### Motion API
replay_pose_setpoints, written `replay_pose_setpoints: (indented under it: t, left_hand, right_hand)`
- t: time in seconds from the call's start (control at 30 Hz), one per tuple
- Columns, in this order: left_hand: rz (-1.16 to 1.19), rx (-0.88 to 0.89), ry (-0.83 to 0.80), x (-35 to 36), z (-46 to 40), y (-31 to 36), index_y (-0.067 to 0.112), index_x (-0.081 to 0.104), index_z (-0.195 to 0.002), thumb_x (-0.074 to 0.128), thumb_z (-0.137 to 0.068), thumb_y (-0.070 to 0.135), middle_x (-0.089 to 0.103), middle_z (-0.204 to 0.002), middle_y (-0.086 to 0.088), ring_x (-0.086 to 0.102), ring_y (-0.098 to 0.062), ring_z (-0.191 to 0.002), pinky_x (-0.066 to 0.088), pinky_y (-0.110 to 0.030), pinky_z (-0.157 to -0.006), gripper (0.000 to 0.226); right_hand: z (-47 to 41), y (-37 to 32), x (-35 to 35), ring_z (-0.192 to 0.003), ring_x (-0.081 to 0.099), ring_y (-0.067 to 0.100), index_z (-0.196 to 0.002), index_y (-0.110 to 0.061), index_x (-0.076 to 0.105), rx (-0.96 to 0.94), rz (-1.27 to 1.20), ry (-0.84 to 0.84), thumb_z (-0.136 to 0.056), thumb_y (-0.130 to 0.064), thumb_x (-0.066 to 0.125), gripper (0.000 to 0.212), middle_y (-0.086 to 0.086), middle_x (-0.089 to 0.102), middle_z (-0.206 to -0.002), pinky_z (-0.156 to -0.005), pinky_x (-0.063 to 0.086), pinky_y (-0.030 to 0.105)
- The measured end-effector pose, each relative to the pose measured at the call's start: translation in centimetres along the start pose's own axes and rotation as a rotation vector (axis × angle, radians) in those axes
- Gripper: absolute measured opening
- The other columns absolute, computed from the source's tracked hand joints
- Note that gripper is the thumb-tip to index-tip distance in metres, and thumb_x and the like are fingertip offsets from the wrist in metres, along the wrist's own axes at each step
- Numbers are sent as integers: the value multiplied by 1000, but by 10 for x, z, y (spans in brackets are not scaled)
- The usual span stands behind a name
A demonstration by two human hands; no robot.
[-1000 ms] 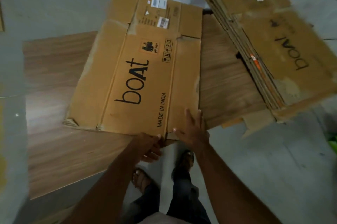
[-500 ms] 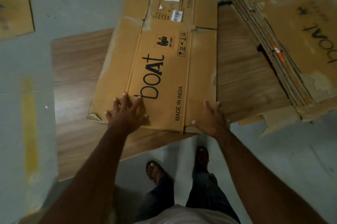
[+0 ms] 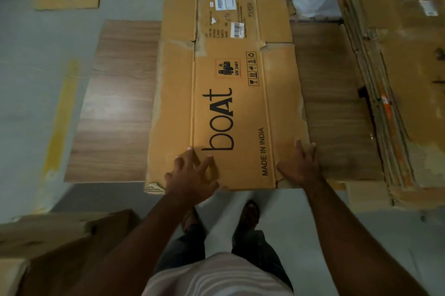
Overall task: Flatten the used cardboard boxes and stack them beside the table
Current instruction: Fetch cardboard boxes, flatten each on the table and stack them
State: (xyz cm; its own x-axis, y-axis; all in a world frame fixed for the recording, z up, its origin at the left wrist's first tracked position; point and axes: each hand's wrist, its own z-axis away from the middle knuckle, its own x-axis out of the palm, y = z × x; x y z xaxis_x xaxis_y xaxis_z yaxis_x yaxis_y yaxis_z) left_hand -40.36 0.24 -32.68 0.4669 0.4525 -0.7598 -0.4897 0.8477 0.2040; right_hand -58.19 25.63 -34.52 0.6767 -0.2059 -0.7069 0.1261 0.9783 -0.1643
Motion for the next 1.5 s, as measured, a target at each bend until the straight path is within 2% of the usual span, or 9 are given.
replay_pose_setpoints:
  t: [0.13, 0.3, 0.43, 0.53, 0.77, 1.03, 1.23, 1.37, 1.5]
  left_hand:
    - [174, -234, 200, 1, 1, -21, 37, 26, -151, 65, -84, 68, 20, -160, -5, 26, -39, -143, 35, -64, -109, 84]
    - [455, -554, 292, 9, -10, -51, 6, 30, -147, 86, -71, 57, 37, -146, -22, 35, -43, -133, 32, -58, -112, 107]
    - [810, -646, 298, -10, 6, -47, -1, 50, -125, 92, -70, 38, 65, -111, -18, 70, -39, -94, 61, -54, -80, 80]
    - [734, -605, 293, -16, 18, -31, 4, 69, -96, 91, -71, 43, 75, -78, -11, 74, -28, -63, 64, -44, -67, 51]
    - [558, -542, 517, -21, 36, 30, 10, 44, -104, 73, -92, 33, 65, -100, -18, 67, -40, -90, 56, -44, -73, 39]
    - [725, -448, 590, -7, 65, 37, 15, 54, -123, 66, -96, 30, 69, -102, -16, 68, -40, -93, 47, -39, -71, 34]
    - [828, -359, 663, -5, 95, 37, 14, 51, -127, 65, -97, 31, 69, -99, -21, 69, -41, -89, 53, -43, -73, 38]
    - [842, -293, 757, -22, 106, 58, 12, 54, -119, 66, -96, 30, 69, -93, -24, 67, -45, -86, 48, -42, -66, 32]
    - [952, -178, 849, -37, 113, 93, 8, 59, -119, 66, -97, 25, 62, -86, -15, 57, -34, -73, 36, -33, -59, 29]
  right_hand:
    - [5, 20, -8, -156, -2, 36, -163, -35, -4, -58, -30, 17, -89, -50, 69, 105, 9, -15, -170, -122, 17, 56]
    - [-2, 26, -23, -140, 36, 39, -160, -19, 18, -19, -133, 158, -85, -45, 75, 97, 15, 31, -158, -110, 37, 50]
    - [-2, 30, -44, -102, 64, 31, -134, -9, 52, 53, -492, 53, -81, -30, 80, 64, 12, 64, -117, -82, 57, 41]
    - [10, 17, -51, -105, 65, 33, -131, -9, 54, 27, -379, 153, -82, -31, 78, 59, 14, 65, -119, -86, 58, 46]
    - [56, -26, -62, -119, 58, 34, -133, -12, 42, 56, -124, 332, -99, -27, 63, 43, 17, 54, -132, -96, 50, 46]
    - [87, -18, -33, -88, 71, 26, -117, -15, 50, -112, -40, 685, -94, -29, 69, 33, 9, 68, -104, -70, 55, 39]
    - [126, -8, -26, -65, 68, 30, -94, -9, 60, -115, -57, 784, -65, -17, 92, 44, 12, 65, -78, -56, 53, 38]
    - [146, 3, -62, -110, 65, 33, -120, -12, 53, -91, -109, 836, -91, -28, 70, 37, 14, 65, -119, -92, 52, 46]
    - [150, 32, -99, -114, 61, 39, -123, -11, 48, -108, -169, 964, -93, -29, 68, 41, 20, 61, -123, -94, 53, 54]
